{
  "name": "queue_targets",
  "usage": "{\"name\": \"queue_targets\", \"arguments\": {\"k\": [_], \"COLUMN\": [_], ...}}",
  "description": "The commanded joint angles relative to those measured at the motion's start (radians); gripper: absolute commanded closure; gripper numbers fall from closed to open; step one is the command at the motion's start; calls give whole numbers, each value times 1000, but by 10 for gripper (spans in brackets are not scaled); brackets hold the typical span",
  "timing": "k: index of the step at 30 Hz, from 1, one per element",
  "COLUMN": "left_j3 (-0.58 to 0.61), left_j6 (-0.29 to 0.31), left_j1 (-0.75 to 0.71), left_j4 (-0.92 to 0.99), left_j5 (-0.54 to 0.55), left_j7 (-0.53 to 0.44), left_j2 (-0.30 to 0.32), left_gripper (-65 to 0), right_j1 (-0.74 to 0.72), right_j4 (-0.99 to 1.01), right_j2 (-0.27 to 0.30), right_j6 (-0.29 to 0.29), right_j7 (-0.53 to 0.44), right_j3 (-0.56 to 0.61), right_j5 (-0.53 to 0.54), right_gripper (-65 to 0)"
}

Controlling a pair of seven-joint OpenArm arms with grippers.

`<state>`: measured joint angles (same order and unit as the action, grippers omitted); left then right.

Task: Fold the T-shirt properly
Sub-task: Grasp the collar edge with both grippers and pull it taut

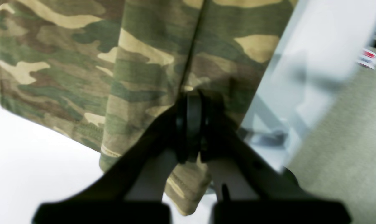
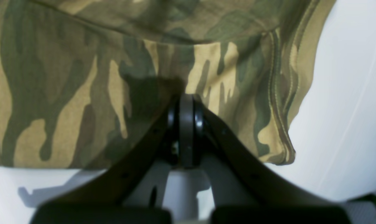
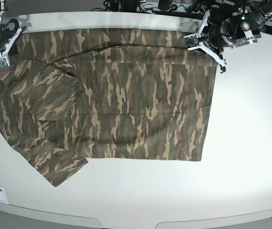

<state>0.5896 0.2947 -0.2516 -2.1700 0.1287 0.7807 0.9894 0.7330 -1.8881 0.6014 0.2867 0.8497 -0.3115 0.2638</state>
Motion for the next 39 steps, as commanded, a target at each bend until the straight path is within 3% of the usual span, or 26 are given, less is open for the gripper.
{"name": "queue_targets", "arguments": {"k": [1,6,14,24,34,35,39], "left_j3": [-1,-1,-1,-1,-1,-1,-1], "left_j6": [-3,-34,-34,-80,-79,-79,-79], "left_j1": [-10,-54,-121,-156,-156,-156,-155], "left_j4": [-19,-35,-75,-101,-119,-123,-152], "left_j5": [-27,-104,-106,-249,-252,-252,-252], "left_j7": [22,29,63,77,82,82,82], "left_j2": [27,30,31,30,30,30,31], "left_gripper": [0,0,0,0,0,0,0], "right_j1": [27,95,106,106,98,98,98], "right_j4": [-7,-17,-17,-17,-39,-49,-110], "right_j2": [12,11,11,11,12,12,12], "right_j6": [0,-37,-75,-98,-157,-157,-157], "right_j7": [50,56,74,114,116,116,116], "right_j3": [-4,-4,-4,-4,-4,-4,-4], "right_j5": [-3,-4,-45,-56,-63,-63,-64], "right_gripper": [0,0,0,0,0,-5,-133]}}
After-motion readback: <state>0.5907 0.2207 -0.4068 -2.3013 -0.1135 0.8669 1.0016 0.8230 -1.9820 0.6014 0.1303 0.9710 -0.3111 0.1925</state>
